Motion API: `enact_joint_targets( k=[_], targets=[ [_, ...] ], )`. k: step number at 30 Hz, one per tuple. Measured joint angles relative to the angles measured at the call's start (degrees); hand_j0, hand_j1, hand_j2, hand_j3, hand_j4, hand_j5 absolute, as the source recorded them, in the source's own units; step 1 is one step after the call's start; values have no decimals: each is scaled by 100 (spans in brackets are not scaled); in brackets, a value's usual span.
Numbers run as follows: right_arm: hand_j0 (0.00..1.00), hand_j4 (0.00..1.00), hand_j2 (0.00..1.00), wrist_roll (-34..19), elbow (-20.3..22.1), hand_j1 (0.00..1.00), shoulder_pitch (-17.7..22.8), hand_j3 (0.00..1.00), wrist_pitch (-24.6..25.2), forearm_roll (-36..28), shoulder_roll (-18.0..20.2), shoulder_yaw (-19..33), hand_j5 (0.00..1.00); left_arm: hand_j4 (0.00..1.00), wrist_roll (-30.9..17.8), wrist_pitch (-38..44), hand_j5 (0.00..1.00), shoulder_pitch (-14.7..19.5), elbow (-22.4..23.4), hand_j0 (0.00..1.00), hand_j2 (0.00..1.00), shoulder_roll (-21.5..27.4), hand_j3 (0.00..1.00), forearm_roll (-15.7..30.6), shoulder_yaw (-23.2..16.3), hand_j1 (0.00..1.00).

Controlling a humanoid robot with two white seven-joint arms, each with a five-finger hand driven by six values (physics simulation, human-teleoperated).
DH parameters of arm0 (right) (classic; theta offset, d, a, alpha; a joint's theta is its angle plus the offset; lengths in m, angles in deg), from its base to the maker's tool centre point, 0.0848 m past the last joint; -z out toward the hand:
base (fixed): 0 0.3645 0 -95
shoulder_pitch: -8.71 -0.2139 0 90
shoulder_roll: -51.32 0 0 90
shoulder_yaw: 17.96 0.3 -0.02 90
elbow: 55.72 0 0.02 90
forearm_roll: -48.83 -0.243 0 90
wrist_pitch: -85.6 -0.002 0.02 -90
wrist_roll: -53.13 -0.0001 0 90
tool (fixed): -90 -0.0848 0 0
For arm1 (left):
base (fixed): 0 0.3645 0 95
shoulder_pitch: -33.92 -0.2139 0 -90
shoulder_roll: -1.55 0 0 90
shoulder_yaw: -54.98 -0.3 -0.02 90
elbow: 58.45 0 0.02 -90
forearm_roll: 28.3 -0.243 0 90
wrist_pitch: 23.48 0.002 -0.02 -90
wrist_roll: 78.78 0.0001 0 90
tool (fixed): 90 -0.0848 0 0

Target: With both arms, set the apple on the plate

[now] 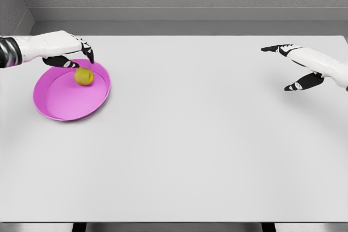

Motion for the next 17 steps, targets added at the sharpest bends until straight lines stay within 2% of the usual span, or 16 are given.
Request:
enact_joint_targets(
  k=[1,2,5,8,11,17],
  targets=[
    [100,100,100,0,0,100,9,100,0,1,-2,-4,100,94,5,0,94,9,9,94,94,1,94,13,0,94],
    [100,100,100,0,0,100,18,100,0,0,-3,-7,100,100,8,0,100,9,7,100,100,2,100,60,0,100],
    [100,100,100,0,0,100,35,100,0,1,-1,-11,100,100,8,0,100,62,-146,100,100,-172,100,206,1,100],
    [100,100,100,0,1,100,35,100,0,-2,0,-13,100,100,-5,0,100,-70,-517,100,100,-814,100,289,-37,100],
    [100,100,100,0,1,100,44,100,0,-4,0,-13,100,100,-8,1,100,-88,-907,100,100,-1228,100,330,-63,100],
    [100,100,100,0,1,100,44,100,0,-5,3,-6,100,100,-9,1,100,-114,-1205,100,100,-1469,100,351,-75,100]
  ],
)
